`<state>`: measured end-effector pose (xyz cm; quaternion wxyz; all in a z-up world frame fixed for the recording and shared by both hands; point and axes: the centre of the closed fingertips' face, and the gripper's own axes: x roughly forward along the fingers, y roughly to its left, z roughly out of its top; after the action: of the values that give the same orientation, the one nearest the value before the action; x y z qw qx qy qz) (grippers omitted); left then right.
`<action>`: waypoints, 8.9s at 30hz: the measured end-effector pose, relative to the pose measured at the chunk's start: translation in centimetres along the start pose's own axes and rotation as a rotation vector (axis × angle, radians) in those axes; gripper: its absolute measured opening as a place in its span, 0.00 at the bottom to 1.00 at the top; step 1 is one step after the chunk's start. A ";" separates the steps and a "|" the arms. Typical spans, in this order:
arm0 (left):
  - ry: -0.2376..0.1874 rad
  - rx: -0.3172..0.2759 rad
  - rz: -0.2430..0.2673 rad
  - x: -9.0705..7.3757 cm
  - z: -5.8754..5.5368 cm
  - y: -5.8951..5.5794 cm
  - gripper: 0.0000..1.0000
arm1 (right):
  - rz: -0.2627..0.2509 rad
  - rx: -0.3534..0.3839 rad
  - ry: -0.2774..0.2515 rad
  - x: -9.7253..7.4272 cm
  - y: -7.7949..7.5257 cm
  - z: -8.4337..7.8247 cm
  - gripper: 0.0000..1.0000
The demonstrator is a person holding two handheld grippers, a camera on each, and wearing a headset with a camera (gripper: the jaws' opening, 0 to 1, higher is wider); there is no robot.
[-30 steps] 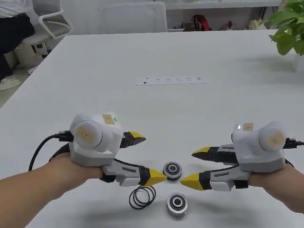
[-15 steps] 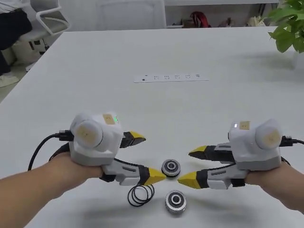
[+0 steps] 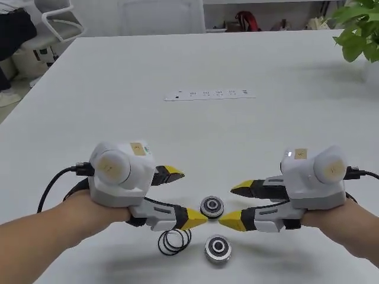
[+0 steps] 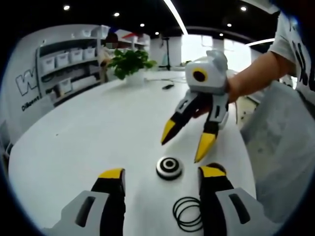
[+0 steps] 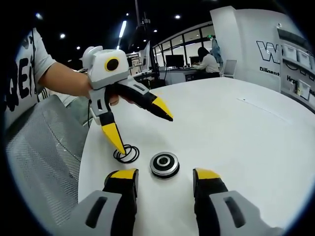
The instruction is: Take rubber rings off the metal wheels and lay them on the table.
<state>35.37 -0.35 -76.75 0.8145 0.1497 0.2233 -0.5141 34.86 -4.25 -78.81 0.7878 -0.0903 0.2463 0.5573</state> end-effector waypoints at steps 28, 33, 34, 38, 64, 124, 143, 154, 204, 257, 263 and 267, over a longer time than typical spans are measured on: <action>0.012 0.000 -0.030 1.2 0.0 -0.7 0.49 | 0.020 -0.002 0.003 0.5 0.2 -0.3 0.35; 0.016 0.002 -0.038 1.4 -0.1 -0.9 0.46 | 0.025 -0.009 0.009 0.7 0.3 -0.4 0.34; 0.018 0.004 -0.038 1.4 -0.1 -0.9 0.46 | 0.025 -0.008 0.009 0.7 0.3 -0.4 0.34; 0.023 0.008 -0.036 1.6 -0.3 -0.8 0.44 | 0.027 -0.008 0.011 0.8 0.3 -0.6 0.34; 0.039 0.015 -0.070 2.8 -0.4 -1.7 0.30 | 0.035 0.003 0.012 0.8 0.4 -0.7 0.32; 0.066 0.061 -0.043 3.8 -0.7 -1.3 0.13 | 0.019 0.026 0.005 1.8 0.1 -1.0 0.25; 0.065 0.054 -0.035 3.7 -0.8 -1.3 0.13 | 0.025 0.059 -0.001 1.7 0.0 -1.0 0.21; 0.064 0.055 -0.036 3.7 -0.8 -1.3 0.12 | 0.028 0.063 0.007 1.2 -0.2 -1.5 0.11; 0.063 0.066 -0.010 3.8 -0.8 -1.2 0.12 | 0.010 0.372 -0.079 0.6 -1.1 -1.4 0.00; 0.084 0.085 0.017 3.8 -0.8 -1.3 0.11 | 0.032 0.449 -0.130 0.6 -0.3 0.3 0.00; 0.084 0.084 0.017 3.8 -0.9 -1.3 0.11 | 0.036 0.448 -0.135 0.7 -0.2 0.4 0.00; 0.084 0.083 0.018 3.8 -0.9 -1.3 0.11 | 0.044 0.443 -0.135 0.7 -0.1 0.5 0.00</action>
<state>35.42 -3.44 -79.47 0.8019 0.2071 0.2345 -0.5090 35.27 -3.46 -78.77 0.7908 0.1277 0.3115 0.5112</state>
